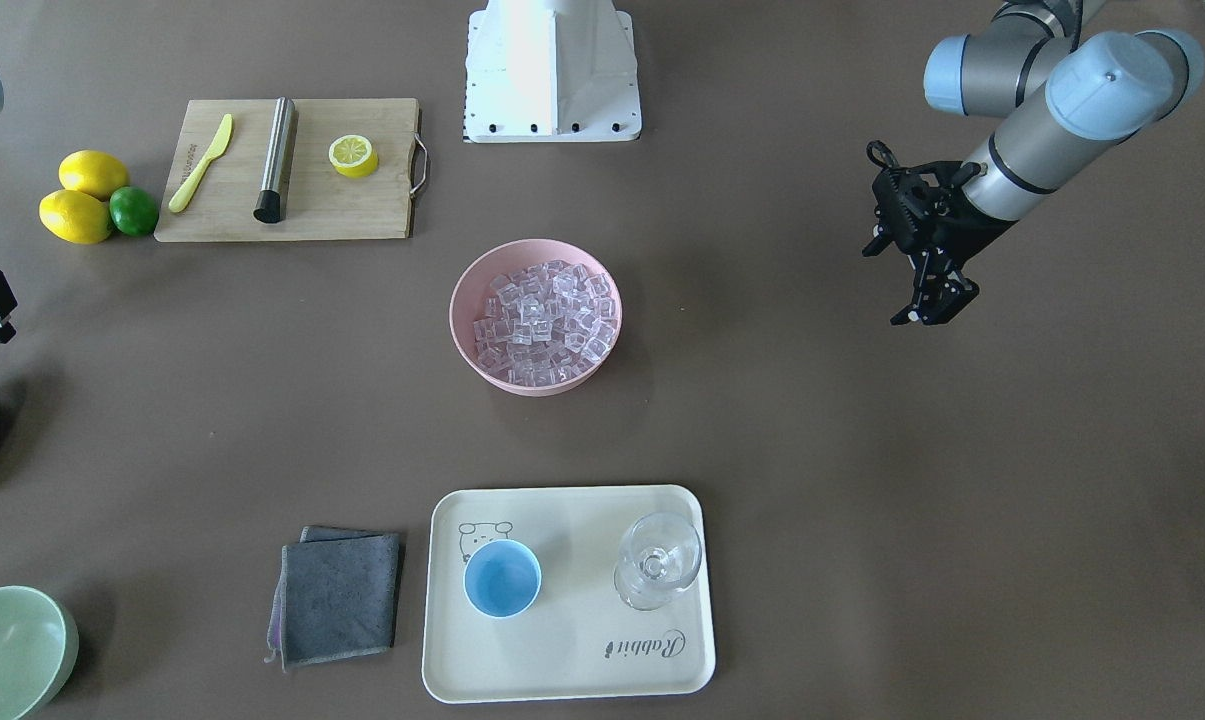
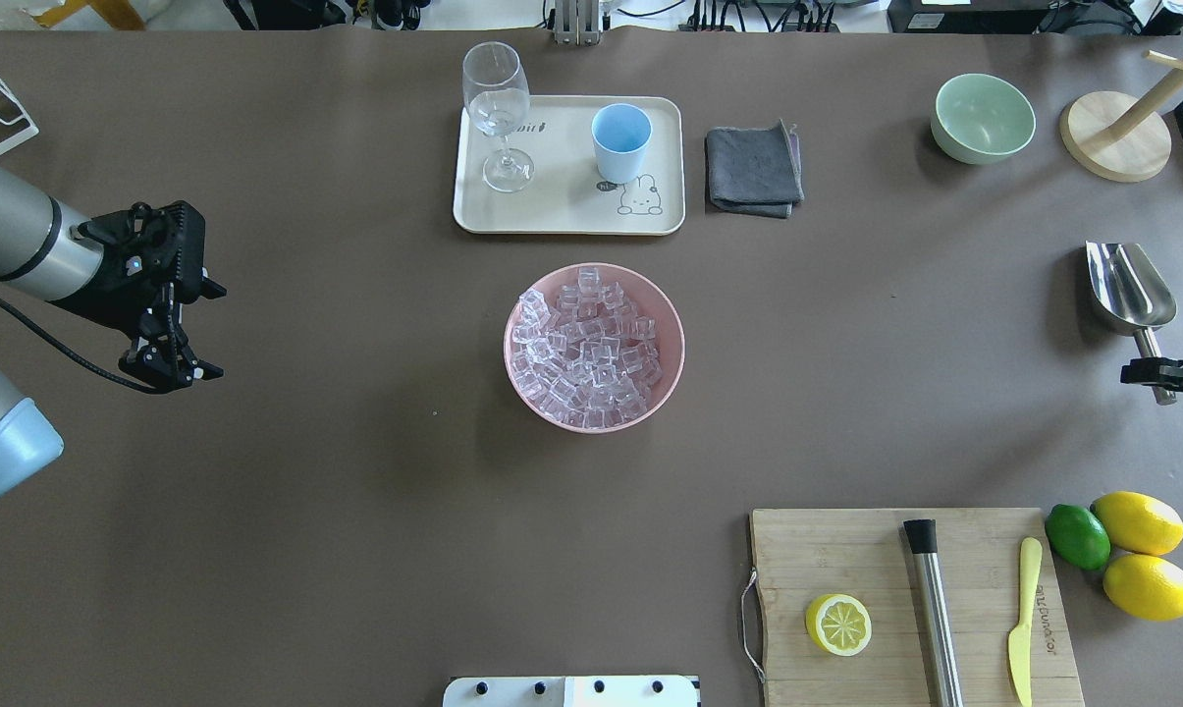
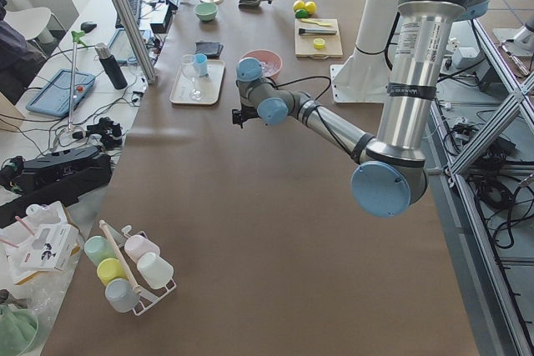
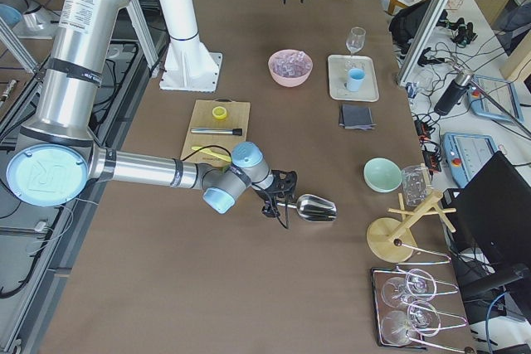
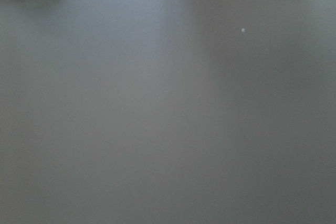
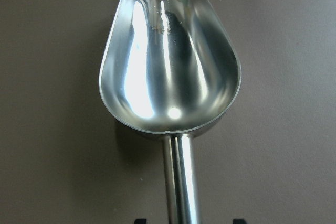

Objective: Put ice in cup with scoop

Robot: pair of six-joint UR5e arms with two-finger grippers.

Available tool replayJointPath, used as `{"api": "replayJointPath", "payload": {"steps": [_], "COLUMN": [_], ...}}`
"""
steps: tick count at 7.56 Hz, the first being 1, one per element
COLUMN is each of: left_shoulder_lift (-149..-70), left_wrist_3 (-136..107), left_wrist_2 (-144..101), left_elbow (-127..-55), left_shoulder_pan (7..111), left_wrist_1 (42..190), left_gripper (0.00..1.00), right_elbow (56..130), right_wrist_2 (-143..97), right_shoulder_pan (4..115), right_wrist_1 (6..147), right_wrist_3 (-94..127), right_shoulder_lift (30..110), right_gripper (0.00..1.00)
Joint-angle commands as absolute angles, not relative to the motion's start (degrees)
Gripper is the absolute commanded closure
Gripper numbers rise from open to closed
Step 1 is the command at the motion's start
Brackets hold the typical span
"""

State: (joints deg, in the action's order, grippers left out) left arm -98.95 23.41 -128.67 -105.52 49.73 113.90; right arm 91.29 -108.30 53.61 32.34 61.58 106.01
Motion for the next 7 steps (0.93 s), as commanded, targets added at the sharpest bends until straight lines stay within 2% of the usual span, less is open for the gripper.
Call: {"api": "replayJointPath", "payload": {"steps": [1, 2, 4, 6, 7], "left_shoulder_lift": [-100.88, -101.51, -106.5, -108.72, -109.59], "left_wrist_3": [24.34, 24.26, 24.35, 24.17, 24.17], "left_wrist_2": [-128.67, -128.58, -128.58, -128.5, -128.24], "left_elbow": [-101.79, -101.52, -96.62, -88.8, -88.6], "left_shoulder_pan": [44.4, 43.43, 41.59, 40.79, 40.78], "left_wrist_1": [122.43, 122.52, 125.48, 136.44, 136.75], "left_gripper": [0.01, 0.01, 0.01, 0.01, 0.01], "right_elbow": [91.32, 91.32, 93.24, 99.98, 105.15], "right_wrist_2": [-108.98, -110.38, -117.64, -120.4, -123.46], "right_shoulder_pan": [53.17, 53.26, 53.96, 58.6, 62.63], "right_wrist_1": [32.26, 32.26, 33.56, 43.7, 53.08], "right_wrist_3": [61.52, 61.26, 57.07, 47.18, 37.54], "right_shoulder_lift": [106.43, 106.61, 106.79, 106.79, 106.79], "right_gripper": [0.97, 1.0, 1.0, 1.0, 1.0]}}
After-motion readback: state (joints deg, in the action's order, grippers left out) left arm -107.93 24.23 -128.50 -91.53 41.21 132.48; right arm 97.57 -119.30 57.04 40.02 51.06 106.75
